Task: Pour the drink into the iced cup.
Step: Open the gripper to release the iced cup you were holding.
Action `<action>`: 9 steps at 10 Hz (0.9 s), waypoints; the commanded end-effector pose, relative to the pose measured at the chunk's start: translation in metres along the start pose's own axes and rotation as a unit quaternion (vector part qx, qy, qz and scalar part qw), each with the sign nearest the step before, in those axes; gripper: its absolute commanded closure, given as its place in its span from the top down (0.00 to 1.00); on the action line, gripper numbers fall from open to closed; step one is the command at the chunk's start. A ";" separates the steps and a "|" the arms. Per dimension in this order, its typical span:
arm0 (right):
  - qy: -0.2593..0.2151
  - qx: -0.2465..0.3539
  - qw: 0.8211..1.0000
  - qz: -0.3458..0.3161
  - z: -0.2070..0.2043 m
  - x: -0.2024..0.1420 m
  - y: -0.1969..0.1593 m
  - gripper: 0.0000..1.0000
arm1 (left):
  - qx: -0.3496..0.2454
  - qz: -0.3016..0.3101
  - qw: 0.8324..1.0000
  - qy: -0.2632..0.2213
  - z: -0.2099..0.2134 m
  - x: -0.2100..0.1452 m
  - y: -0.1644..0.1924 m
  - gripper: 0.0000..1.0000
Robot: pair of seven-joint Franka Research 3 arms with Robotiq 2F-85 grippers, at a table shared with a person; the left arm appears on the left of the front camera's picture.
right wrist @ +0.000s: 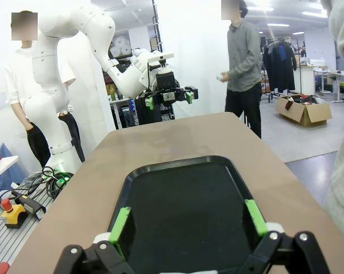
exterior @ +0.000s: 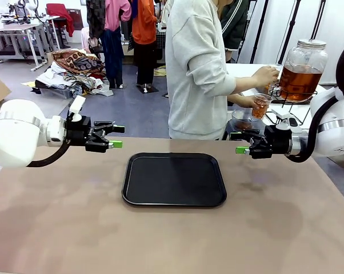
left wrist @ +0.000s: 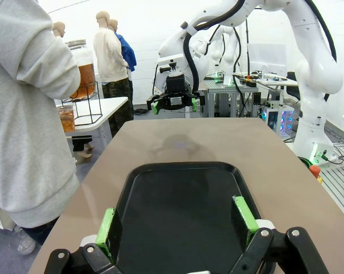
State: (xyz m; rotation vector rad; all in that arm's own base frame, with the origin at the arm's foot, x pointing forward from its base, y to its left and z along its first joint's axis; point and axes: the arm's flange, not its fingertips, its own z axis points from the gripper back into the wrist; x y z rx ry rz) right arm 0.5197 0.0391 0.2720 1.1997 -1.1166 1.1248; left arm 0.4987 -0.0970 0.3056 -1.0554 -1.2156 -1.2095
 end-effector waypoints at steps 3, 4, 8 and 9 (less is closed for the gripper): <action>0.001 0.000 1.000 0.001 0.000 0.002 0.000 1.00 | 0.006 0.004 1.000 0.000 -0.003 0.001 0.002 1.00; 0.001 0.000 1.000 0.001 0.000 0.002 0.000 1.00 | 0.006 0.004 1.000 0.000 -0.003 0.001 0.002 1.00; 0.001 0.000 1.000 0.001 0.000 0.002 0.000 1.00 | 0.006 0.004 1.000 0.000 -0.003 0.001 0.002 1.00; 0.001 0.000 1.000 0.001 0.000 0.002 0.000 1.00 | 0.006 0.004 1.000 0.000 -0.003 0.001 0.002 1.00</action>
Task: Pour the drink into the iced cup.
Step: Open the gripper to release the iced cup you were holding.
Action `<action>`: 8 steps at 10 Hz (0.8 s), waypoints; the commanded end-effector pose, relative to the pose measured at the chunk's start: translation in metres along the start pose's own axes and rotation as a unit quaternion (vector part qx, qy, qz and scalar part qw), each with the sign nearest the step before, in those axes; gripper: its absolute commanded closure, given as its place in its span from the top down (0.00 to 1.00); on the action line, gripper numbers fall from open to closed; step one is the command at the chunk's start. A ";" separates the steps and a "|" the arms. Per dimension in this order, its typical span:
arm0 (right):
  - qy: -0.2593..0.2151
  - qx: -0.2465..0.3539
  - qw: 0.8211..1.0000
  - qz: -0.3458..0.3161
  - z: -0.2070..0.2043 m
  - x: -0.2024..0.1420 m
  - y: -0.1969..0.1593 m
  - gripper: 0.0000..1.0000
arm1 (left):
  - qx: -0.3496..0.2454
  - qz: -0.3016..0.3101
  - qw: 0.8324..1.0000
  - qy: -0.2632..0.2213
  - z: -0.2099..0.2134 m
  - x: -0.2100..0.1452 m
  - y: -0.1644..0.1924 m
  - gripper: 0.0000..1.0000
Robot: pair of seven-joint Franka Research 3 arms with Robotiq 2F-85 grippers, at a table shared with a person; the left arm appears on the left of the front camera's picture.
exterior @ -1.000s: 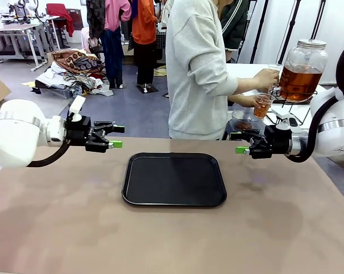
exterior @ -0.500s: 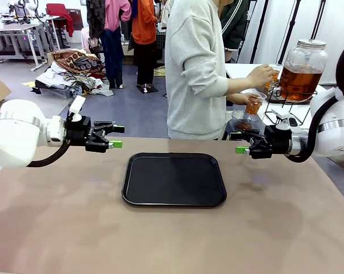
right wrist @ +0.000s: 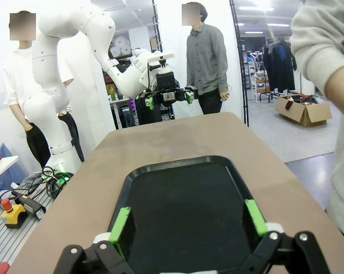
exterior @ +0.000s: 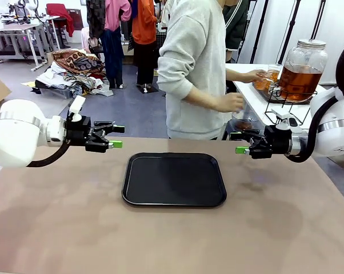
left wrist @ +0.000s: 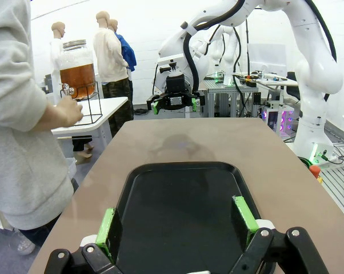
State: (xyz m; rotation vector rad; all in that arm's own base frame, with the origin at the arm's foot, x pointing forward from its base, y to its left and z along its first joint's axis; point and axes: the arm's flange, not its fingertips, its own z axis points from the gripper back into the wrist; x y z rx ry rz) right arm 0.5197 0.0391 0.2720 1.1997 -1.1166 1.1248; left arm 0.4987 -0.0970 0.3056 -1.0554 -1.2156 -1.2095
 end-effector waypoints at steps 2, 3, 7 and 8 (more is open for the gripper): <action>0.001 0.000 1.000 0.001 0.000 0.002 0.000 1.00 | 0.006 0.004 1.000 0.000 -0.003 0.001 0.002 1.00; 0.001 0.000 1.000 0.001 0.000 0.002 0.000 1.00 | 0.006 0.004 1.000 0.000 -0.003 0.001 0.002 1.00; 0.001 0.000 1.000 0.001 0.000 0.002 0.000 1.00 | 0.006 0.004 1.000 0.000 -0.003 0.001 0.002 1.00; 0.001 0.000 1.000 0.001 0.000 0.002 0.000 1.00 | 0.006 0.004 1.000 0.000 -0.003 0.001 0.002 1.00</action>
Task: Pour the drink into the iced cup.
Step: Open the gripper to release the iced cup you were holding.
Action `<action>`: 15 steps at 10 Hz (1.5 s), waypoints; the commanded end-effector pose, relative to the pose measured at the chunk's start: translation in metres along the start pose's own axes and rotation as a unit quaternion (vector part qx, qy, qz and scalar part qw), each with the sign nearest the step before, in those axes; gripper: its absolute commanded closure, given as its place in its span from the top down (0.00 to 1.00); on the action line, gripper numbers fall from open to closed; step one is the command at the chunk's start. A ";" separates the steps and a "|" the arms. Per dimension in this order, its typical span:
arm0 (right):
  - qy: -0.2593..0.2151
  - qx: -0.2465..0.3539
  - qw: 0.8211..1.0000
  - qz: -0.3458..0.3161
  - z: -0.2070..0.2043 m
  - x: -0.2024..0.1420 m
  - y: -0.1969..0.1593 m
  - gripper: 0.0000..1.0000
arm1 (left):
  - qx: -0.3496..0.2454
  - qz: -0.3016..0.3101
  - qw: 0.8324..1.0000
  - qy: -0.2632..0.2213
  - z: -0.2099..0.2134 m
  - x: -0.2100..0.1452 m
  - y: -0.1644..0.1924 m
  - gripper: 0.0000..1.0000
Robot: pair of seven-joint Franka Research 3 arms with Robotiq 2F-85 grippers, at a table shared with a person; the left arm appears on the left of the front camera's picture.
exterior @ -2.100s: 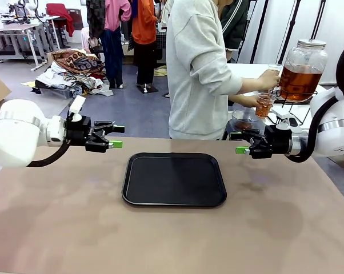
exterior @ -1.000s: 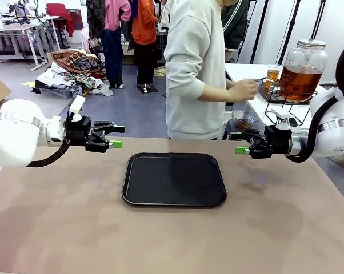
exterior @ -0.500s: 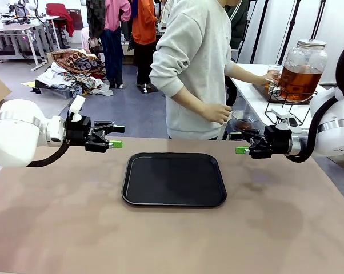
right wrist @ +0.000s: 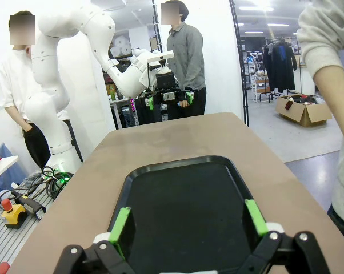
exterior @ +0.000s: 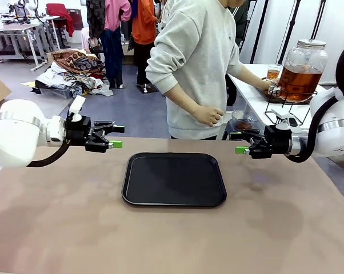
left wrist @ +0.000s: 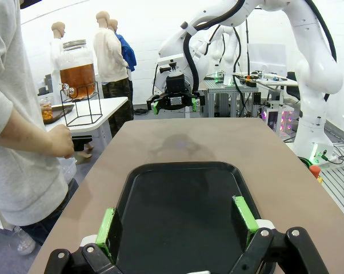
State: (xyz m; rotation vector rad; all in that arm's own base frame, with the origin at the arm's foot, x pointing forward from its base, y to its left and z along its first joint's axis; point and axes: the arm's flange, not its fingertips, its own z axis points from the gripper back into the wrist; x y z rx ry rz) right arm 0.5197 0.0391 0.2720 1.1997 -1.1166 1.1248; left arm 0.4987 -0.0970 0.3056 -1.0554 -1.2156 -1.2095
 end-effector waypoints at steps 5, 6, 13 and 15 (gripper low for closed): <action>0.001 0.000 1.000 0.001 0.000 0.002 0.000 1.00 | 0.006 0.004 1.000 0.000 -0.003 0.001 0.002 1.00; 0.001 0.000 1.000 0.001 0.000 0.002 0.000 1.00 | 0.006 0.004 1.000 0.000 -0.003 0.001 0.002 1.00; 0.001 0.000 1.000 0.001 0.000 0.002 0.000 1.00 | 0.006 0.004 1.000 0.000 -0.003 0.001 0.002 1.00; 0.001 0.000 1.000 0.001 0.000 0.002 0.000 1.00 | 0.006 0.004 1.000 0.000 -0.003 0.001 0.002 1.00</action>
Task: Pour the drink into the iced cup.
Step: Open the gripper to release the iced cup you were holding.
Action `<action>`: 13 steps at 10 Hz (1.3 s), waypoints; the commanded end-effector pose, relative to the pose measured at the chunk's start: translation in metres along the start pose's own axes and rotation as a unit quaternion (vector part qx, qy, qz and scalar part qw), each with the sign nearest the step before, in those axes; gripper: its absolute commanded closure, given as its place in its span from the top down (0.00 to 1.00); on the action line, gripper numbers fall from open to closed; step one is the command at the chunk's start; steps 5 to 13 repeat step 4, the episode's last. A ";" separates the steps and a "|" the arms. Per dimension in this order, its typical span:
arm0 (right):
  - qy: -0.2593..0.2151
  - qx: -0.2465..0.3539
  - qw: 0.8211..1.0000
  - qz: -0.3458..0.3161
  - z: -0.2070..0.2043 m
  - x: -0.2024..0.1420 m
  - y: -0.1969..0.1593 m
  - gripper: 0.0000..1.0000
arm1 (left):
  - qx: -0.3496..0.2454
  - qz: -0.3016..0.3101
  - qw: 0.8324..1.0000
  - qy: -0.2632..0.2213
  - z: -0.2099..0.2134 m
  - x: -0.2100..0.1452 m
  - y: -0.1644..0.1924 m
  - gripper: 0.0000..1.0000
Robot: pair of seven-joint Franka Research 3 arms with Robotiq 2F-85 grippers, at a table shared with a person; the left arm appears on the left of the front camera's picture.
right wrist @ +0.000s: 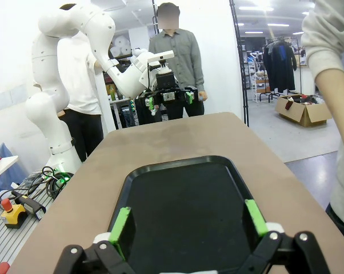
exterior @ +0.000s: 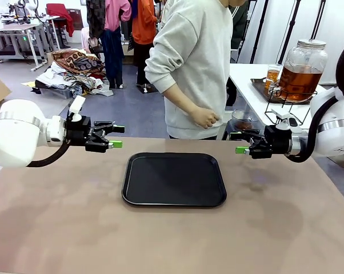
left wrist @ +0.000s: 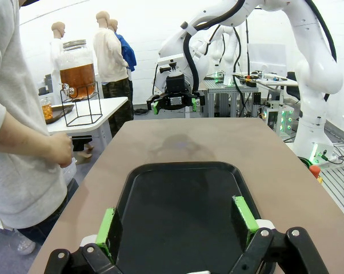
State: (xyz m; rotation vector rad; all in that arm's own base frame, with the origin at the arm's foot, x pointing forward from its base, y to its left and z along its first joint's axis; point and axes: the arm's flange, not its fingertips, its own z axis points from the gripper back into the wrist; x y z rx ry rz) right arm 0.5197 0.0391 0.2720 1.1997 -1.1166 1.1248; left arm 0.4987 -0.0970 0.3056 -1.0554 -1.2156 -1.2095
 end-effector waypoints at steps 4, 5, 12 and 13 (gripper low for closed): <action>0.001 0.000 1.000 0.001 0.000 0.002 0.000 1.00 | 0.006 0.004 1.000 0.000 -0.003 0.001 0.002 1.00; 0.001 0.000 1.000 0.001 0.000 0.002 0.000 1.00 | 0.006 0.004 1.000 0.000 -0.003 0.001 0.002 1.00; 0.001 0.000 1.000 0.001 0.000 0.002 0.000 1.00 | 0.006 0.004 1.000 0.000 -0.003 0.001 0.002 1.00; 0.001 0.000 1.000 0.001 0.000 0.002 0.000 1.00 | 0.006 0.004 1.000 0.000 -0.003 0.001 0.002 1.00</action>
